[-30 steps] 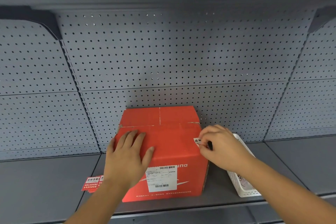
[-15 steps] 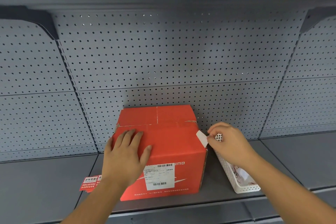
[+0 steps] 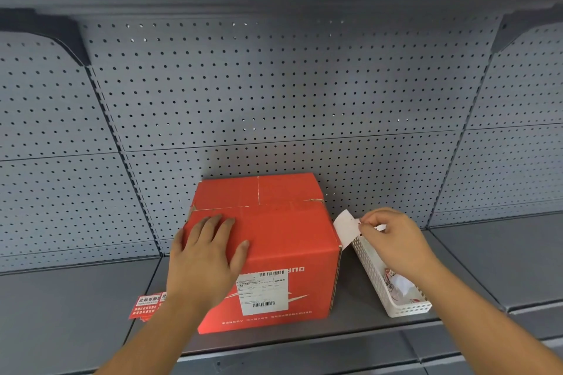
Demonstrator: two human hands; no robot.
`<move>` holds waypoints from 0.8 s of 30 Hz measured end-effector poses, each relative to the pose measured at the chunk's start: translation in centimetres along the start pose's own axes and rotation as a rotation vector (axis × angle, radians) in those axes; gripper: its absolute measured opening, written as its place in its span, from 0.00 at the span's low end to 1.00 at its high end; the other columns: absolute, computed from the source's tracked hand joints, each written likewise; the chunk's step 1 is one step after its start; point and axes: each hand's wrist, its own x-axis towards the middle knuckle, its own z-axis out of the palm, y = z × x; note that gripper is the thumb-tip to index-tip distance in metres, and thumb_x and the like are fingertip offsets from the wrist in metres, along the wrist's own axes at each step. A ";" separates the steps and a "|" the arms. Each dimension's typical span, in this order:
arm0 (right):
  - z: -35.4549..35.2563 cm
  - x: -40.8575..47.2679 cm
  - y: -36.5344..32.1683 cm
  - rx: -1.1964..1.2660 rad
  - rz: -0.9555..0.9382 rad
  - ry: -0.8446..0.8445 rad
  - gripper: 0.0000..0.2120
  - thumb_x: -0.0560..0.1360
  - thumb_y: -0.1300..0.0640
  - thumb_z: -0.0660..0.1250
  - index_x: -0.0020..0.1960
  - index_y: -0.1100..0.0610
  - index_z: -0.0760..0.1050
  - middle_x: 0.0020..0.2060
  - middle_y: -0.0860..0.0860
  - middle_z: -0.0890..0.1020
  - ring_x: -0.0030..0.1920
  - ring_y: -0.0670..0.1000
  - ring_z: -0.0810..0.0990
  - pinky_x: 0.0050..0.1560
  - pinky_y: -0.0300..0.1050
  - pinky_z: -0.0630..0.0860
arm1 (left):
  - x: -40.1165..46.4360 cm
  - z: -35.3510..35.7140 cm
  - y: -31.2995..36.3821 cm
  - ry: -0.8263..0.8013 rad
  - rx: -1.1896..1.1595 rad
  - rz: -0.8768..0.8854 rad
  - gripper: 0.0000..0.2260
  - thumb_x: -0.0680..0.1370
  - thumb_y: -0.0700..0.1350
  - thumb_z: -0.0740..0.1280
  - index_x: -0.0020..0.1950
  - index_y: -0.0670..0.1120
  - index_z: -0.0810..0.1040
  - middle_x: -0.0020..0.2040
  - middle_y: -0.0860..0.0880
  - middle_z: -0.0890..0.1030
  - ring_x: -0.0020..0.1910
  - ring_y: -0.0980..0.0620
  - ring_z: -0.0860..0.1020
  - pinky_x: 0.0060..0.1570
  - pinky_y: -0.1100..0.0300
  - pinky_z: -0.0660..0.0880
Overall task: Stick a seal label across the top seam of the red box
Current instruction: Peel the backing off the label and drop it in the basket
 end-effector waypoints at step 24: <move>-1.0 -0.1 -0.6 0.025 0.133 0.123 0.13 0.73 0.59 0.68 0.29 0.55 0.77 0.31 0.49 0.82 0.26 0.44 0.75 0.34 0.47 0.73 | 0.1 -0.5 0.2 -0.014 -0.015 -0.011 0.29 0.80 0.68 0.50 0.73 0.55 0.72 0.74 0.53 0.74 0.75 0.49 0.69 0.75 0.38 0.60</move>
